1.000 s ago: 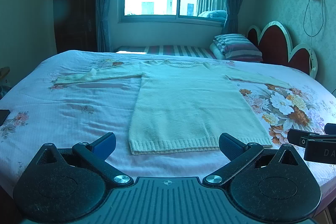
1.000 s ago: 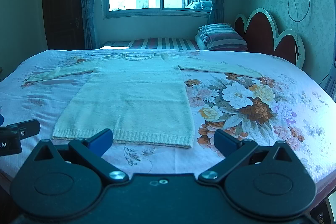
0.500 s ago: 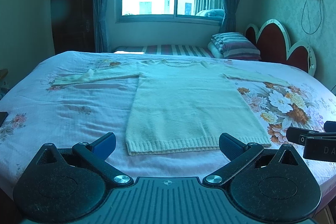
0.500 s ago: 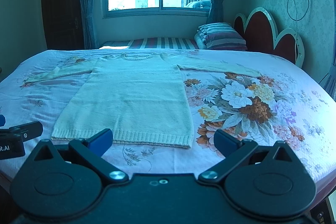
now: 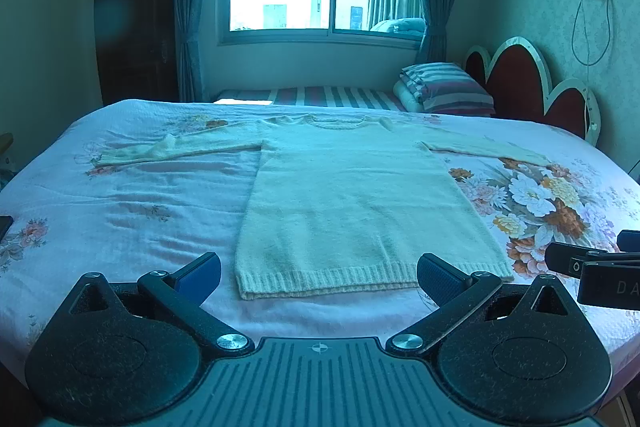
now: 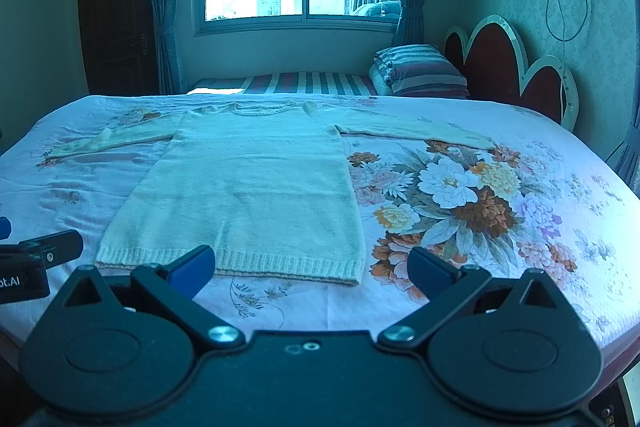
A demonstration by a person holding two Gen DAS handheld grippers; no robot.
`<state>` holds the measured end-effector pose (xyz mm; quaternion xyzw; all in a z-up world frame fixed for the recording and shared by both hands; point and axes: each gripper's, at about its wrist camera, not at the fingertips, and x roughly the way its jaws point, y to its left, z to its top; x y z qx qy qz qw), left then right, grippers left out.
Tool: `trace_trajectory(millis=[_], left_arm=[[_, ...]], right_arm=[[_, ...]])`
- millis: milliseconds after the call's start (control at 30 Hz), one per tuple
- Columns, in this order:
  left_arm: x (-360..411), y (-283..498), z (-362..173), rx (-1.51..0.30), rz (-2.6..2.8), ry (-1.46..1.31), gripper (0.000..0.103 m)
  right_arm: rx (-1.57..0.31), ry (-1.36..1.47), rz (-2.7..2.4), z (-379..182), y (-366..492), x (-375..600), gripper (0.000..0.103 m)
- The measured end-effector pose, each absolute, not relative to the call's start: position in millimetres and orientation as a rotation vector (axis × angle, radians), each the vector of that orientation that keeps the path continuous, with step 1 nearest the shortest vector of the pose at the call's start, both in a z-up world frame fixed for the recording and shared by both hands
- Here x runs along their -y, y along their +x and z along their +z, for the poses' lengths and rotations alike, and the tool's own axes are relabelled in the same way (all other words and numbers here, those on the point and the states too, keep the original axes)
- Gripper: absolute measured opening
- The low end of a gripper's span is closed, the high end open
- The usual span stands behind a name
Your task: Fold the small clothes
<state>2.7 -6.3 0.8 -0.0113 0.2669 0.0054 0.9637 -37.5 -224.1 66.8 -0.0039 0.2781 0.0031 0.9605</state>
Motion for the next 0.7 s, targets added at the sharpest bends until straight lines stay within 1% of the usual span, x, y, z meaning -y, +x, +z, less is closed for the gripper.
trace_trajectory(millis=[700], left_arm=[[7.9, 3.4, 2.0, -0.545, 0.02, -0.019, 0.103]], right_arm=[[-0.567, -0.016, 0.018, 68.0, -35.5, 224.0, 0.102]])
